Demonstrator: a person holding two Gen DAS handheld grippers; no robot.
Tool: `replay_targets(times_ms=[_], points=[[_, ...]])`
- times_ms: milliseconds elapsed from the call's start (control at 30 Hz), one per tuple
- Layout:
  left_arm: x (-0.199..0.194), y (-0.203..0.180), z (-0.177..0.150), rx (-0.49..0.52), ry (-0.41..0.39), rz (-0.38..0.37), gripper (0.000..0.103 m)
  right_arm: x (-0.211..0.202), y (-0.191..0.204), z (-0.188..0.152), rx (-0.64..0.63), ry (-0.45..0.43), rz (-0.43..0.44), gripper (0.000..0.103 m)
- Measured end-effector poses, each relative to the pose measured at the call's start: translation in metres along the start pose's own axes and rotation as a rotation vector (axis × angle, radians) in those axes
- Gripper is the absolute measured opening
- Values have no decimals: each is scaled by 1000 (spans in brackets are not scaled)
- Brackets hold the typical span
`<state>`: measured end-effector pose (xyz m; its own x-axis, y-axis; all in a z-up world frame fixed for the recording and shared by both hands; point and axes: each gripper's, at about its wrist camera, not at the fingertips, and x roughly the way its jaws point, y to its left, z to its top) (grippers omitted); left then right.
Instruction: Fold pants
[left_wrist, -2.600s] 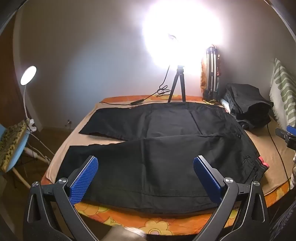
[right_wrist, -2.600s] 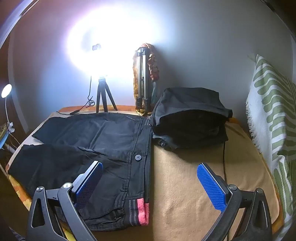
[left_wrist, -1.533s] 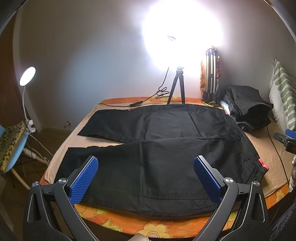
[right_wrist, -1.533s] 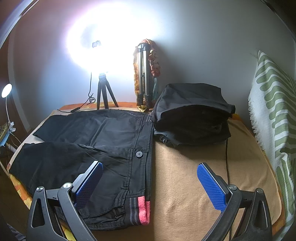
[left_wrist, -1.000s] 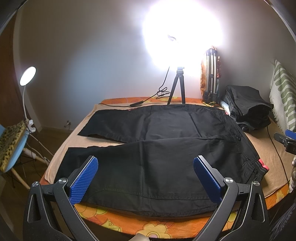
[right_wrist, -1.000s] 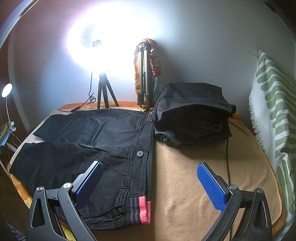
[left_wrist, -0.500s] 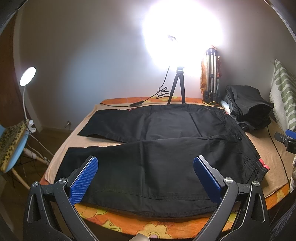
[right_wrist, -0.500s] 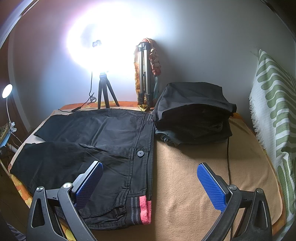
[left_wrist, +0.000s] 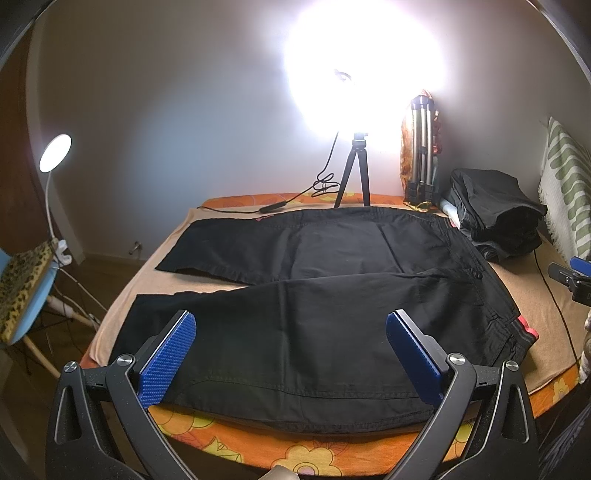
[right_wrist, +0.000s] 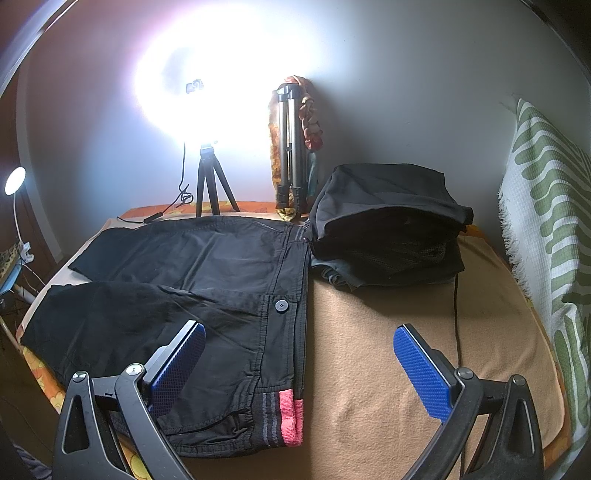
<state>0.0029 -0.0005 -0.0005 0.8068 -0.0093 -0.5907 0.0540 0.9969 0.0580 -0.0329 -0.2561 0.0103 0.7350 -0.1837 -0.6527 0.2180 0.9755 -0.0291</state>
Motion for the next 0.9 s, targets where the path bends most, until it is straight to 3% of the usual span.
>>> replay_targets(times_ms=[900], points=[[19,10,1,-25,35,1,102,13,5,9,25,25,28,103]])
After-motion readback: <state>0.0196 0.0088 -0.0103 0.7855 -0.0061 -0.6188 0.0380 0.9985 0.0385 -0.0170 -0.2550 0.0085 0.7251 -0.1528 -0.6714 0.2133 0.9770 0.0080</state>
